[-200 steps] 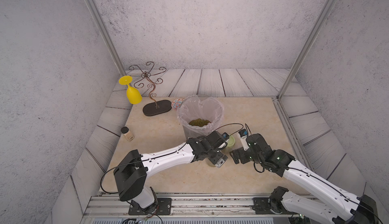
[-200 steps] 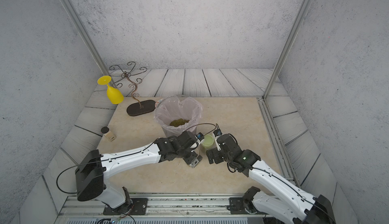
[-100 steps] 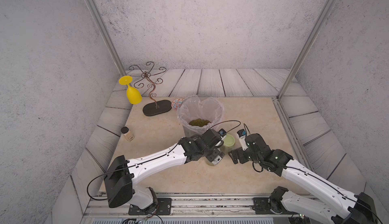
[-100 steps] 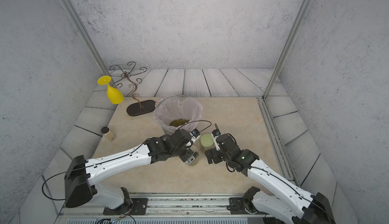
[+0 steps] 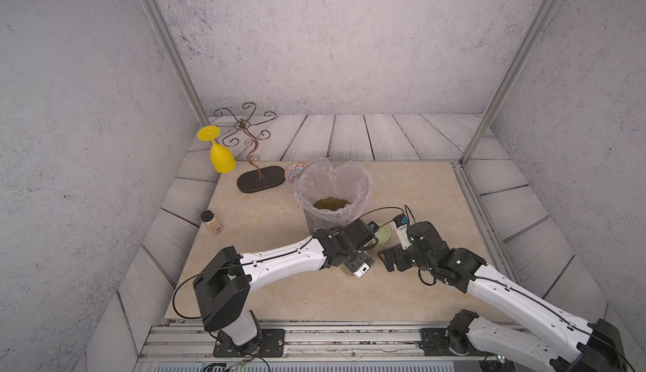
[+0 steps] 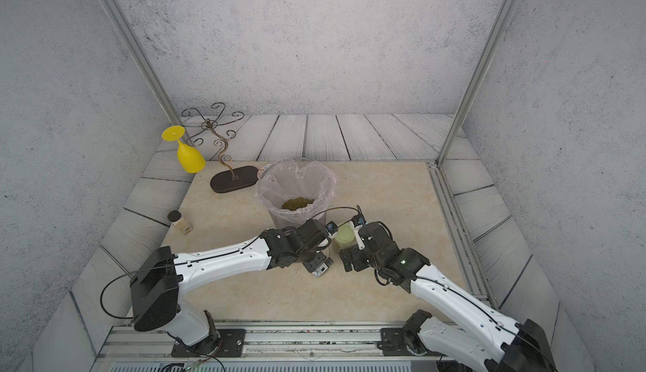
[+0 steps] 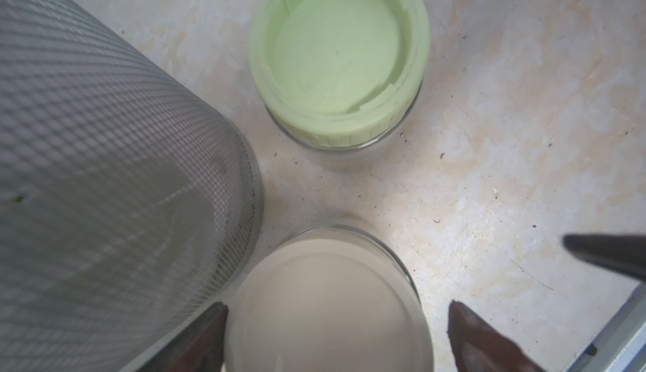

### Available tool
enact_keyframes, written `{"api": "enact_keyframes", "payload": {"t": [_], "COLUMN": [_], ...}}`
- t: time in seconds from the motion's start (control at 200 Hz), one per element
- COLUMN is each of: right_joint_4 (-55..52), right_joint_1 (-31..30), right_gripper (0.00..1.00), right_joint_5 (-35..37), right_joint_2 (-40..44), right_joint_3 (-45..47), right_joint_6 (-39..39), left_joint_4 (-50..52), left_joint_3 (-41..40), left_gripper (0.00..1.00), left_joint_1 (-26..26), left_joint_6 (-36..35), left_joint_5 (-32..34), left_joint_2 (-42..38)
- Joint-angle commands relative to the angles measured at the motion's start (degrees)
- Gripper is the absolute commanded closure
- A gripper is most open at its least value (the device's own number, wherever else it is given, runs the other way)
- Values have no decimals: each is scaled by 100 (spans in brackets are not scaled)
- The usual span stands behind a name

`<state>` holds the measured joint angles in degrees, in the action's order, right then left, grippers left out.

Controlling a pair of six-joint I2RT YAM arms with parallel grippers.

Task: Empty moldy mung beans from jars
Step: Pick up the jar from the center of the board.

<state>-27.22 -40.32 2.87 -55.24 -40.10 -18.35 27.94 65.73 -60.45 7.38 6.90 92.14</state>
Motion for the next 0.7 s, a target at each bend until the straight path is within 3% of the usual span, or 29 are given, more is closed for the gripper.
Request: {"api": "enact_keyframes", "payload": {"t": [0.0,0.21,0.46,0.545,0.696], "right_joint_4": [-7,94,191,229,386], "right_joint_1": [13,14,13,15,15], "right_gripper": [1,1,1,1,1], "right_joint_5": [-113,-248,-389,-438,-686], "right_joint_2": [73,31,68,45,-41], "right_joint_3": [94,195,266,290,403], "right_joint_6": [64,103,147,163,245], "left_joint_4": [140,136,156,143,139], "left_joint_3": [67,18,1,1,2], "left_gripper": [2,3,29,43,50], "left_joint_1": [39,137,157,190,205], "left_joint_6": [58,209,247,247,322], "left_joint_5": [38,-43,-174,-265,-268], "left_joint_2": [141,198,-20,10,43]}}
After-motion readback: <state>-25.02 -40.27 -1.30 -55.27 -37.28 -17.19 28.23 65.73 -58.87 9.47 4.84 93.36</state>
